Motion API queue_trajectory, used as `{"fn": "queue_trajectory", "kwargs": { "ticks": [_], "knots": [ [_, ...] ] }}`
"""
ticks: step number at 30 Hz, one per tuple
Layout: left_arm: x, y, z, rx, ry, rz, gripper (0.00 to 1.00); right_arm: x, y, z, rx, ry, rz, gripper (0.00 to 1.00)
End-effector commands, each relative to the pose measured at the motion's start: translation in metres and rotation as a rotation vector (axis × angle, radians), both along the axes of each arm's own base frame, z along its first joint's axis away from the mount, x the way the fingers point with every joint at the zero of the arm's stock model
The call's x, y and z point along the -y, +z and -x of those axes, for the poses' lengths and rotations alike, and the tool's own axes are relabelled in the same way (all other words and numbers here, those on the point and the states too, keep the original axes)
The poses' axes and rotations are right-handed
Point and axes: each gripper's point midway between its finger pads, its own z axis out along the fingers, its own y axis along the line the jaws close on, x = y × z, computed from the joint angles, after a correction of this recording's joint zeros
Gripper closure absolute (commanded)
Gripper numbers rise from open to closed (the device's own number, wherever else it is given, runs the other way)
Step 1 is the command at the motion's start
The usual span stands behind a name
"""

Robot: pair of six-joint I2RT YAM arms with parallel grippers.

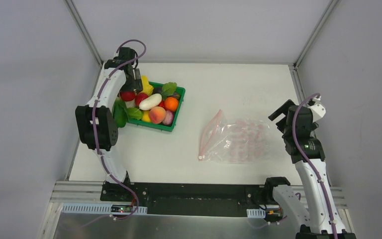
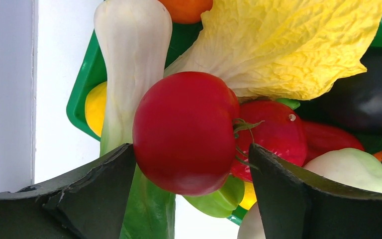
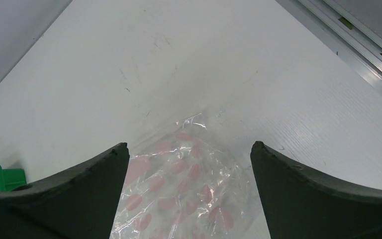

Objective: Open the zip-top bag and remove the fake food
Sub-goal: Place the fake vegetable in the bin, then reset both arms

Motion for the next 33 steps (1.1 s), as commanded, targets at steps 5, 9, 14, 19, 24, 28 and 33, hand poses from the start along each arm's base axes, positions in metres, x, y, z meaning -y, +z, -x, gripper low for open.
{"fn": "queue_trajectory", "kwargs": {
  "ticks": [5, 9, 14, 19, 24, 28, 33],
  "knots": [
    [-0.004, 0.013, 0.009, 0.000, 0.003, -0.009, 0.12, 0.005, 0.003, 0.001, 0.015, -0.012, 0.021, 0.04],
    [-0.001, 0.027, 0.013, 0.040, 0.004, 0.011, 0.09, 0.005, 0.008, 0.003, 0.028, -0.010, 0.025, 0.04],
    [-0.001, 0.036, 0.017, 0.065, 0.009, 0.021, 0.08, 0.005, 0.010, 0.005, 0.034, -0.008, 0.025, 0.04],
    [-0.001, 0.044, 0.023, 0.093, 0.016, 0.027, 0.07, 0.007, 0.014, 0.010, 0.043, -0.011, 0.031, 0.04],
    [-0.002, 0.054, 0.024, 0.130, 0.020, 0.025, 0.07, 0.009, 0.016, 0.015, 0.049, -0.015, 0.040, 0.04],
    [-0.005, 0.070, 0.018, 0.186, 0.045, 0.024, 0.06, 0.012, 0.017, 0.018, 0.044, -0.023, 0.057, 0.04],
    [-0.010, 0.085, 0.012, 0.259, 0.071, 0.020, 0.02, 0.016, 0.024, 0.022, 0.065, -0.036, 0.073, 0.04]
  ]
}}
